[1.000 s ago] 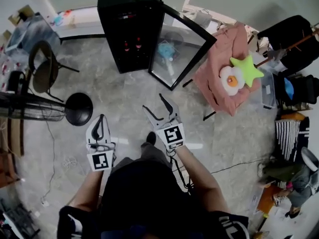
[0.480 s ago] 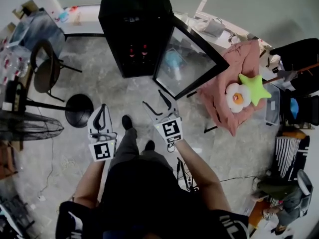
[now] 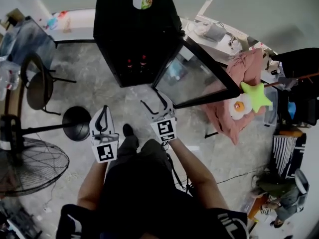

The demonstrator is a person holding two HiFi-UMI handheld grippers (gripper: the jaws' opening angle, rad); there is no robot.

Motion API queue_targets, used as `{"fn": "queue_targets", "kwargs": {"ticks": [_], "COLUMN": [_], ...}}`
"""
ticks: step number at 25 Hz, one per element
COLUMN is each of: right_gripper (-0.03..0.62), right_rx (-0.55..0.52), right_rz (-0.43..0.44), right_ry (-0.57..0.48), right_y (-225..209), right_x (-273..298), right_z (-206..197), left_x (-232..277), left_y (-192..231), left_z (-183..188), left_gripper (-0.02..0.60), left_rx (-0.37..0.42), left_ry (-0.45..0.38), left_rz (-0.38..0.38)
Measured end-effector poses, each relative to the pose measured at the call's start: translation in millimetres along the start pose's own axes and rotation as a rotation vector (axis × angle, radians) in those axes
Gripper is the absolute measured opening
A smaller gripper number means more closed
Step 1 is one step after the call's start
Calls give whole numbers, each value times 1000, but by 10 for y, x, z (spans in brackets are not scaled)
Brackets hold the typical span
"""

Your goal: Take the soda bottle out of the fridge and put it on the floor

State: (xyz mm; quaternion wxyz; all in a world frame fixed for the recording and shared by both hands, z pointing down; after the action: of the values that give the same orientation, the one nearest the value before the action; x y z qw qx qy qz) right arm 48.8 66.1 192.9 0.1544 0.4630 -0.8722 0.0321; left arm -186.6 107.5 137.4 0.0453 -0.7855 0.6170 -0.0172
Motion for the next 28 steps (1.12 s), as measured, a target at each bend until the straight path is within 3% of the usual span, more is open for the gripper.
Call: {"fn": "queue_targets", "kwargs": {"ticks": [8, 15, 28], "right_gripper": [311, 311, 310], "right_rx": [12, 18, 45], "right_rz": [13, 60, -8], "right_ry": [40, 85, 154], "right_y": [-598, -1009, -1399], "right_x": [981, 1742, 2807], "right_z": [-416, -1026, -2427], "left_x": [725, 1222, 1503], "left_y": [68, -53, -248], "left_z": [-487, -1059, -2218], "left_gripper": [23, 23, 23], "left_rx": [4, 6, 3], "left_ry": [49, 78, 119], "left_rz": [-2, 17, -34]}}
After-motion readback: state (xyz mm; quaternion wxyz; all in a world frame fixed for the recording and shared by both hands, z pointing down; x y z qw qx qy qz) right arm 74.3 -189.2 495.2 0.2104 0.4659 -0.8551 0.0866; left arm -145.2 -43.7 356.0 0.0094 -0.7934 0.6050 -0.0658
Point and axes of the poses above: the fingertips, and each gripper's own axes: x forward along the fingers, y to its left, z out of its top, the point moved 9 cm from there along -x, backward along the fingers, and after that the axes turned 5 degrees about z, right-handed, at the moved point
